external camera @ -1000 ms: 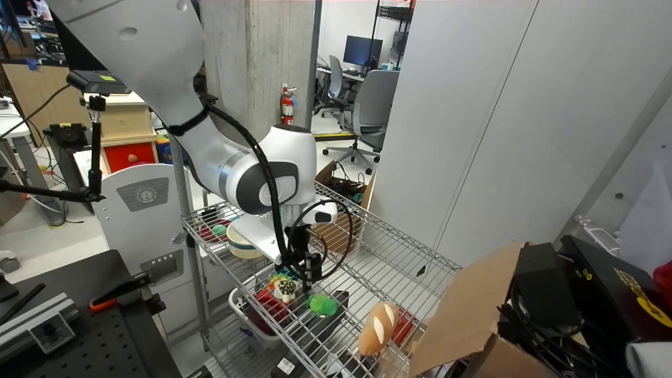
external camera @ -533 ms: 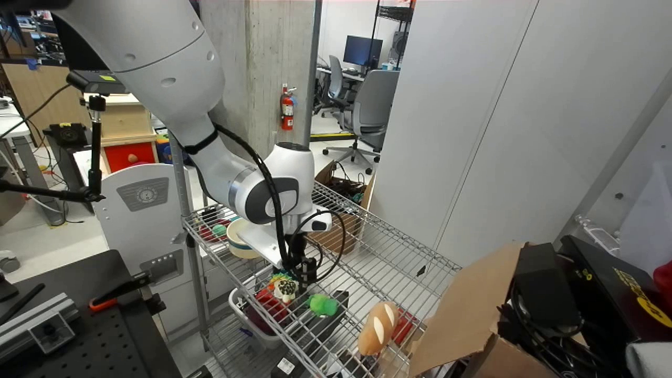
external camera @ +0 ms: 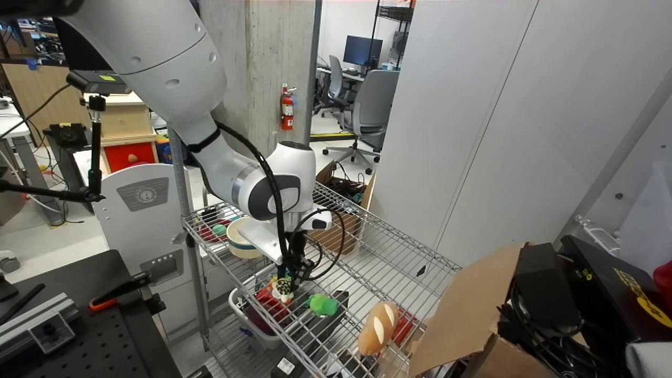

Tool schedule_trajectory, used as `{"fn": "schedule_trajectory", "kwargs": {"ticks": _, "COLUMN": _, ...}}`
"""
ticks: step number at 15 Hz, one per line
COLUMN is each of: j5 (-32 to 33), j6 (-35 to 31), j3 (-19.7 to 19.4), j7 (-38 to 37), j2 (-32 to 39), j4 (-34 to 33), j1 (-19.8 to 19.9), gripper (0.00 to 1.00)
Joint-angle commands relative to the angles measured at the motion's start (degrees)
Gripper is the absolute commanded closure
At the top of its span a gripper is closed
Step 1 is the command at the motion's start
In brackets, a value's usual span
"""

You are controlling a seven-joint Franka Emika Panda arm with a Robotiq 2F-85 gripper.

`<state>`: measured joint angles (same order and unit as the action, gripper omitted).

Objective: Put the black and white object in the dish

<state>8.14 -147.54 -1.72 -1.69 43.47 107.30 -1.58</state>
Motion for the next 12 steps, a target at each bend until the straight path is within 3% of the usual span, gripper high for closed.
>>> {"fn": "schedule_trajectory", "kwargs": {"ticks": 1, "j5": -1.8, "j6": 3.8, "j3": 0.2, "j7": 0.0, "j2": -0.9, "j4": -1.1, "j1": 0.1, "gripper": 0.80}}
{"fn": "schedule_trajectory", "kwargs": {"ticks": 4, "j5": -1.9, "j6": 6.3, "j3": 0.0, "j7": -0.1, "j2": -0.9, "j4": -1.8, "j1": -0.1, "gripper": 0.99}}
{"fn": "schedule_trajectory", "kwargs": {"ticks": 8, "j5": -2.4, "j6": 9.0, "j3": 1.1, "j7": -1.0, "j2": -3.8, "j4": -2.0, "j1": -1.2, "gripper": 0.98}}
{"fn": "schedule_trajectory", "kwargs": {"ticks": 12, "j5": -2.3, "j6": 13.7, "j3": 3.3, "j7": -4.3, "j2": -8.2, "j4": -4.6, "j1": -5.4, "gripper": 0.99}}
